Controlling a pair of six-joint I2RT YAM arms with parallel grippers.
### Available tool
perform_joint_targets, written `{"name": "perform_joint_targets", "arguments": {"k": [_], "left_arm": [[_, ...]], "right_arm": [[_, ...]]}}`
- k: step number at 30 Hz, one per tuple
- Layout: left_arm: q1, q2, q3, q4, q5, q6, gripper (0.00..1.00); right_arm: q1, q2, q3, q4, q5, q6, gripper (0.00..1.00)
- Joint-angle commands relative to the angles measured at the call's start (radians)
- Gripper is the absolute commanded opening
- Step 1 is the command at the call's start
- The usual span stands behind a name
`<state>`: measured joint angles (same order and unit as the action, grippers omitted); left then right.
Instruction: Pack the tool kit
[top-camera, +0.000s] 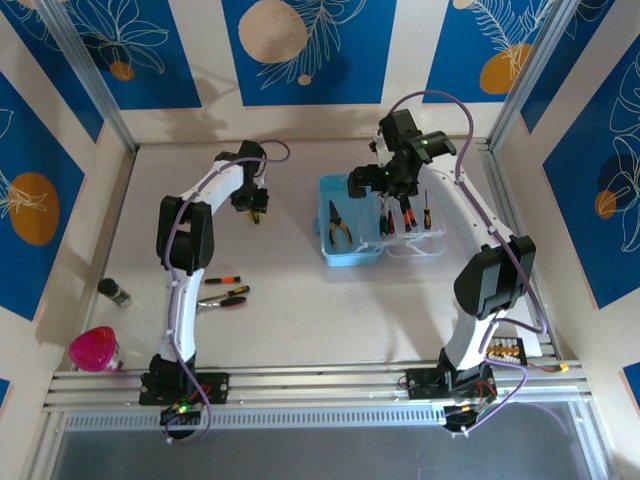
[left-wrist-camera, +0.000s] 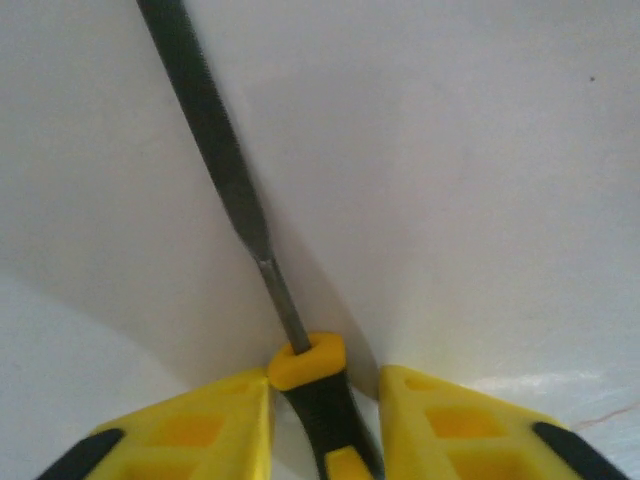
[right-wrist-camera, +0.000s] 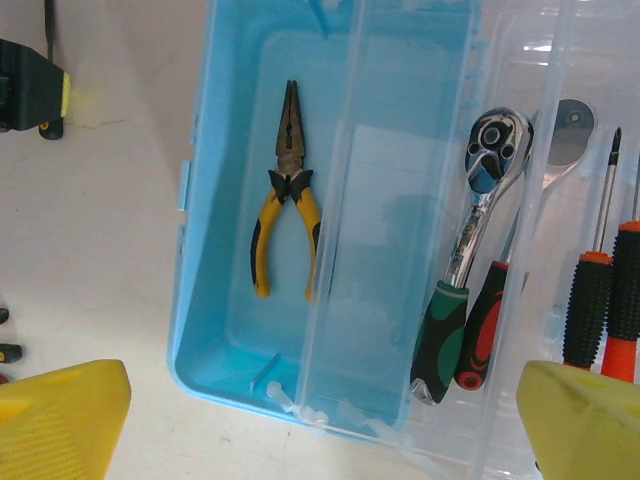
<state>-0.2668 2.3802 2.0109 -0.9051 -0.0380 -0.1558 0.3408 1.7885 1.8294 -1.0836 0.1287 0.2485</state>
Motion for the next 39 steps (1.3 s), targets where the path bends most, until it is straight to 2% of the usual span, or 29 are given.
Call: {"name": "perform_joint_targets", "arguments": {"k": [1, 6, 13, 16, 19, 23, 26, 32, 39], "left_arm": [[-0.006, 0.081, 0.009, -0.031, 0.010, -0.006, 0.22], [-0.006, 0.077, 0.020, -0.051, 0.010, 0.002, 0.02], [-0.006, -0.031, -0.039, -0.053, 0.068, -0.004, 0.00], [-0.006, -0.132, -0.088, -0.020, 0.181, -0.033, 0.00], [-0.008, -0.234, -0.140, 0.061, 0.385, -0.106, 0.00], [-0.020, -0.352, -0.227, 0.247, 0.628, -0.252, 0.00], [-0.042, -0.420, -0.283, 0.404, 0.762, -0.354, 0.00], [-0.128, -0.470, -0.332, 0.658, 0.921, -0.497, 0.00], [-0.195, -0.458, -0.369, 0.817, 0.977, -0.578, 0.00]], "right_arm": [[-0.015, -0.035, -0.051, 0.022, -0.047, -0.008, 0.99], [-0.023, -0.055, -0.089, 0.044, -0.060, -0.004, 0.99], [-0.025, -0.095, -0.119, 0.057, -0.076, -0.007, 0.99], [-0.028, -0.123, -0.145, 0.077, -0.113, -0.005, 0.99], [-0.025, -0.156, -0.183, 0.128, -0.191, -0.006, 0.99], [-0.013, -0.195, -0.247, 0.233, -0.306, 0.022, 0.99], [-0.004, -0.199, -0.281, 0.312, -0.370, 0.069, 0.99], [0.003, -0.158, -0.276, 0.466, -0.450, 0.207, 0.91], [0.007, -0.106, -0.223, 0.556, -0.464, 0.290, 0.77]]}}
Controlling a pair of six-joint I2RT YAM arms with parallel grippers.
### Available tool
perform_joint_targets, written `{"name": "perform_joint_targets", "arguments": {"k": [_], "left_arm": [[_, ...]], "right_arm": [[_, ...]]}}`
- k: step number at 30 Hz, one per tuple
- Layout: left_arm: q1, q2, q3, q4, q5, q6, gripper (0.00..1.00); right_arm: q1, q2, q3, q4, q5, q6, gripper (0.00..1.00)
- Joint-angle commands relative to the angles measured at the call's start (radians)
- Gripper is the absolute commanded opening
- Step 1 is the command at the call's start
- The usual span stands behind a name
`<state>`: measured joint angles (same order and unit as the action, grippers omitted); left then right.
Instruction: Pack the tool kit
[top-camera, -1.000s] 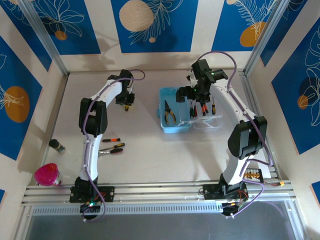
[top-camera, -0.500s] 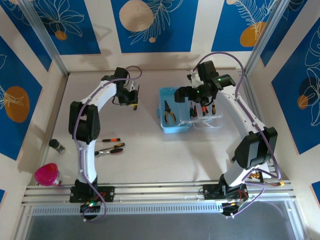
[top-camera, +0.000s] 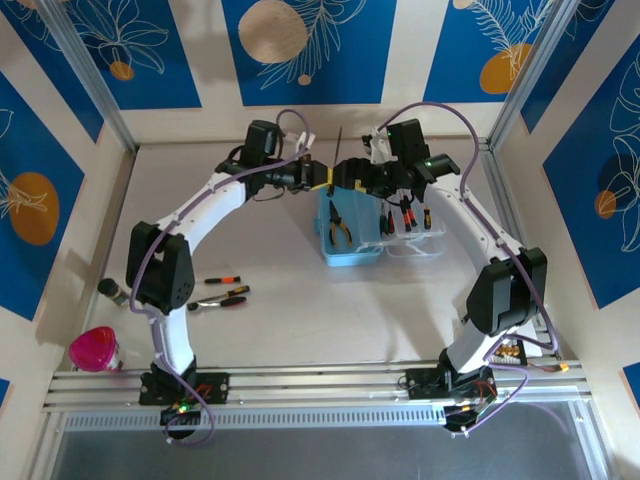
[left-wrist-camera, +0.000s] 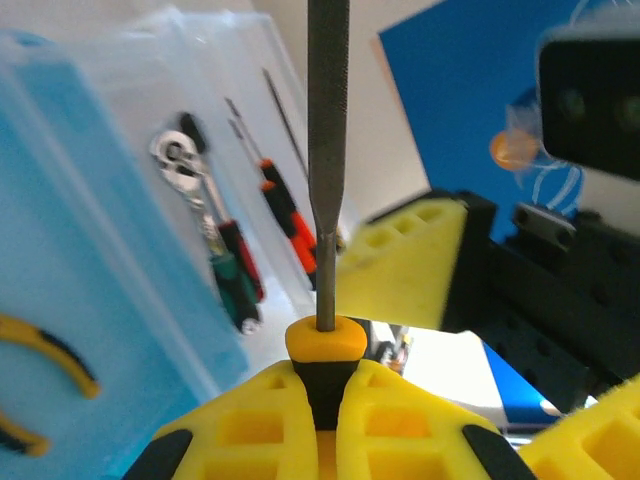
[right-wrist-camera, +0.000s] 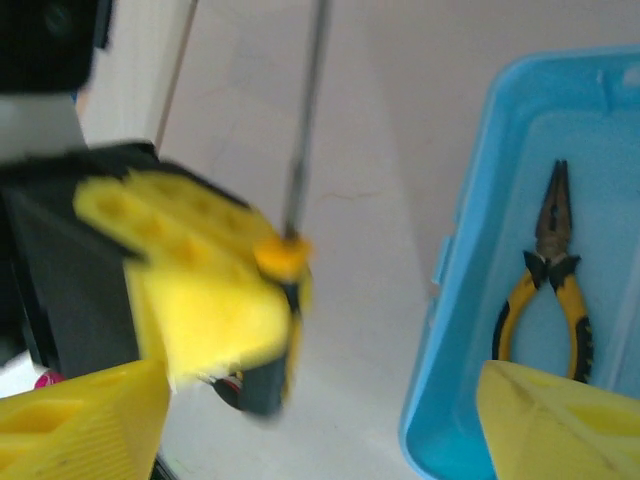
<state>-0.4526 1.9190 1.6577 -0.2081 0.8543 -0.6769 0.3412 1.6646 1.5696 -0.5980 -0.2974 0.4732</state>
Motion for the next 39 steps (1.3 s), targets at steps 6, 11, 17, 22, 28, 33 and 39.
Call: {"name": "perform_joint_targets", "arguments": {"k": [6, 11, 17, 22, 28, 33, 39], "left_arm": [[-0.029, -0.011, -0.023, 0.142, 0.103, -0.058, 0.00], [-0.037, -0.023, -0.025, 0.125, 0.108, -0.043, 0.00], [-0.043, -0.030, -0.042, 0.112, 0.107, -0.028, 0.00], [-0.046, -0.034, -0.047, 0.106, 0.107, -0.023, 0.00], [-0.051, -0.040, -0.039, 0.105, 0.109, -0.020, 0.00], [-0.052, -0.035, -0.036, 0.113, 0.115, -0.020, 0.00], [-0.054, -0.034, -0.035, 0.116, 0.112, -0.023, 0.00]], "right_arm": [[-0.008, 0.034, 0.039, 0.103, -0.009, 0.108, 0.63], [-0.018, 0.029, 0.019, 0.143, 0.010, 0.139, 0.55], [-0.038, 0.011, 0.008, 0.180, 0.022, 0.159, 0.51], [-0.057, 0.001, 0.007, 0.189, 0.020, 0.163, 0.50], [-0.058, 0.024, 0.016, 0.171, 0.008, 0.168, 0.49], [-0.037, 0.065, 0.053, 0.097, 0.025, 0.139, 0.47], [-0.020, 0.072, 0.052, 0.095, 0.027, 0.135, 0.29]]}}
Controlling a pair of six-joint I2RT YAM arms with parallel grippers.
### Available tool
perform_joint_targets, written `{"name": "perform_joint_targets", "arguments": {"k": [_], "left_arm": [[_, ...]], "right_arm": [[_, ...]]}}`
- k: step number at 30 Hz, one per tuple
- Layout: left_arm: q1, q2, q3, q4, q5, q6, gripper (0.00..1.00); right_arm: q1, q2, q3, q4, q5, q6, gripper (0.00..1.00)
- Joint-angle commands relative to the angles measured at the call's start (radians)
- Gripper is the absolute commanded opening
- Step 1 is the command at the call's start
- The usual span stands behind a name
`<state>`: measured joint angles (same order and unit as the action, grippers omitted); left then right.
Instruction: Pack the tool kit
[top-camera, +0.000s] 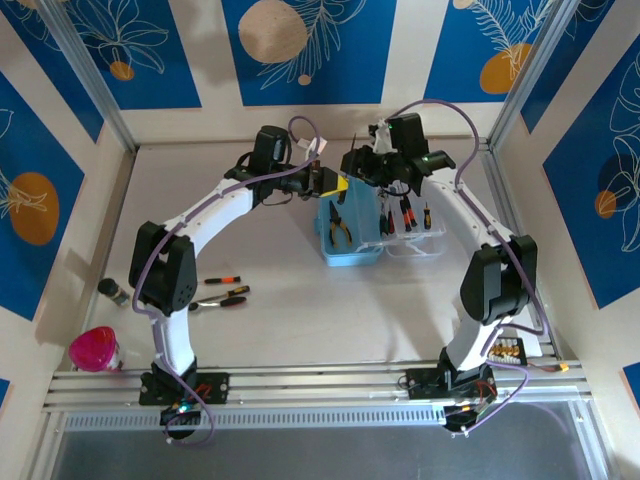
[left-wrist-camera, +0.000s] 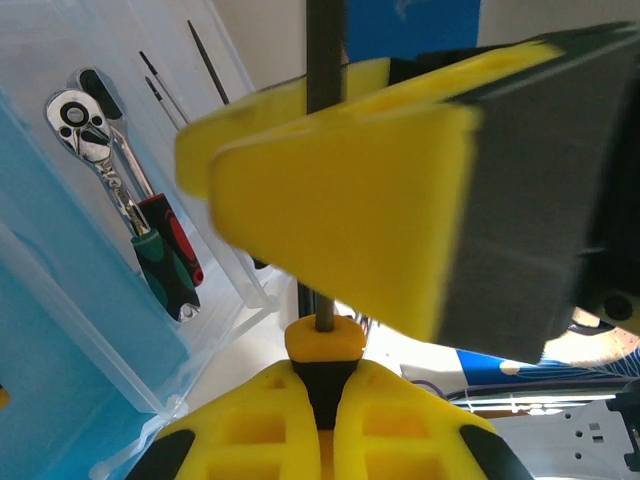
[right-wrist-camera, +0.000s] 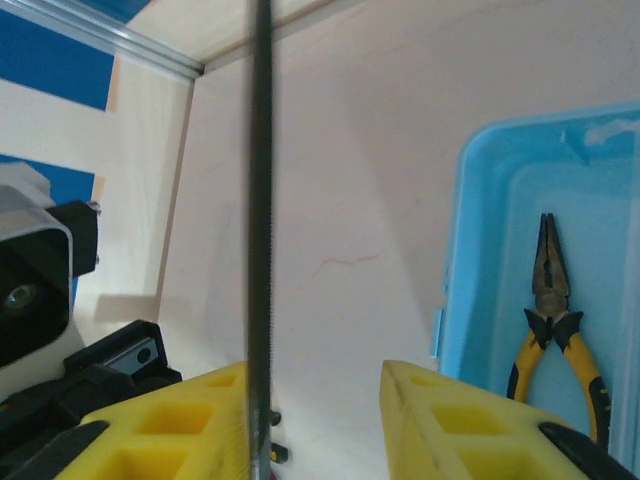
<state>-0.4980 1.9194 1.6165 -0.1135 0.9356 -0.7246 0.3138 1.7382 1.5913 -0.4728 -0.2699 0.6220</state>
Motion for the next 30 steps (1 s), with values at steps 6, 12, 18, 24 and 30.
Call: {"name": "perform_joint_targets", "arguments": {"k": [6, 12, 18, 24, 30], "left_arm": [[-0.008, -0.024, 0.019, -0.028, 0.006, 0.054, 0.04], [0.019, -0.020, 0.112, -0.311, -0.131, 0.231, 0.75], [0.130, -0.032, 0.178, -0.592, -0.344, 0.392, 1.00], [0.222, -0.057, 0.140, -0.732, -0.543, 0.486, 1.00], [0.279, -0.052, 0.072, -0.790, -0.724, 0.519, 1.00]], "right_arm": [[0.003, -0.026, 0.019, -0.045, 0.020, -0.028, 0.00], [-0.060, -0.074, 0.013, -0.118, 0.049, -0.103, 0.00], [-0.160, -0.110, 0.061, -0.318, 0.202, -0.277, 0.00], [-0.216, -0.099, 0.077, -0.438, 0.431, -0.393, 0.00], [-0.234, -0.074, 0.028, -0.440, 0.530, -0.431, 0.00]]}}
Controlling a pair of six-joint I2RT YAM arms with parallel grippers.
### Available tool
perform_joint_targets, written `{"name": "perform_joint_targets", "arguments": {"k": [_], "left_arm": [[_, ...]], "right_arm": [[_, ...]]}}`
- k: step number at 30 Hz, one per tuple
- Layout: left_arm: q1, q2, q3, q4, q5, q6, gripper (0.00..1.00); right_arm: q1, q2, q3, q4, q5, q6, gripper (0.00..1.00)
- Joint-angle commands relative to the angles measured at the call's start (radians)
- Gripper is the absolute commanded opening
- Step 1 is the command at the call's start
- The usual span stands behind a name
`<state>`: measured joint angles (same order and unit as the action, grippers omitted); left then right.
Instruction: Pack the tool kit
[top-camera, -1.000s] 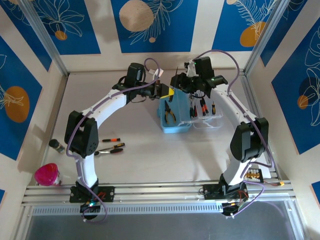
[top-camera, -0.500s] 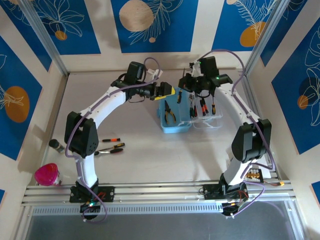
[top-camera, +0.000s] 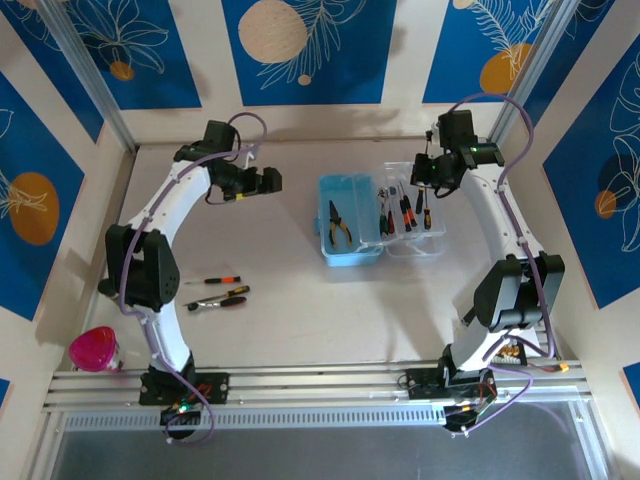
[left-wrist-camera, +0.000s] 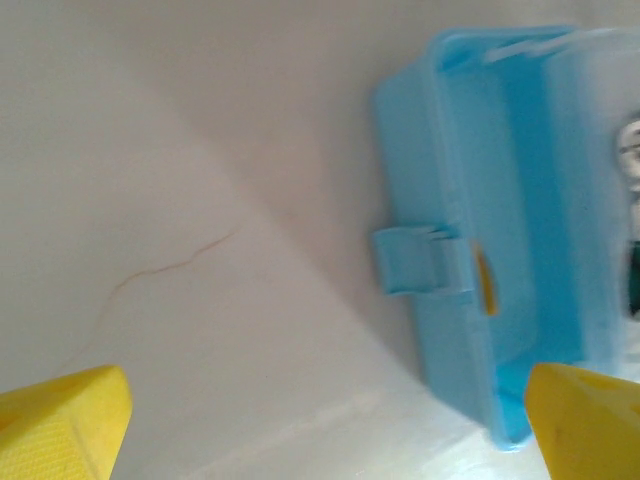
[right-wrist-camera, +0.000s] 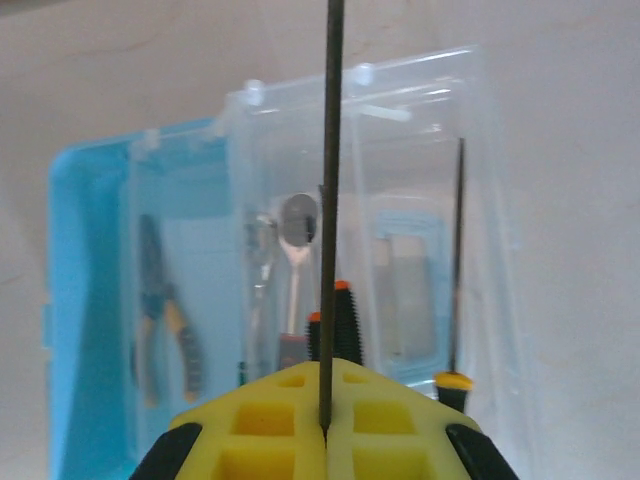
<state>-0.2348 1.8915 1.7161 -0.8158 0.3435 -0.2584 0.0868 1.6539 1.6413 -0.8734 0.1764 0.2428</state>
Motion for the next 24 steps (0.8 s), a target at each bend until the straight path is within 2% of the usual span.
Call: {"name": "perform_joint_targets", "arguments": {"k": [1, 3, 5, 16, 24], "left_arm": [[0.021, -0.018, -0.034, -0.096, -0.168, 0.058, 1.00], [0.027, -0.005, -0.040, -0.121, -0.224, 0.067, 1.00], [0.031, 0.006, -0.046, -0.129, -0.233, 0.076, 1.00], [0.031, 0.004, -0.086, -0.089, -0.178, 0.058, 1.00], [0.030, 0.003, -0.097, -0.079, -0.169, 0.056, 1.00]], "right_arm": [[-0.008, 0.018, -0.026, -0.038, 0.094, -0.056, 0.00], [-0.008, 0.031, -0.032, -0.037, 0.106, -0.063, 0.00], [-0.007, 0.045, -0.034, -0.032, 0.116, -0.072, 0.00], [-0.005, 0.104, -0.046, -0.001, 0.148, -0.087, 0.00], [-0.007, 0.129, -0.084, 0.056, 0.100, -0.067, 0.00]]}}
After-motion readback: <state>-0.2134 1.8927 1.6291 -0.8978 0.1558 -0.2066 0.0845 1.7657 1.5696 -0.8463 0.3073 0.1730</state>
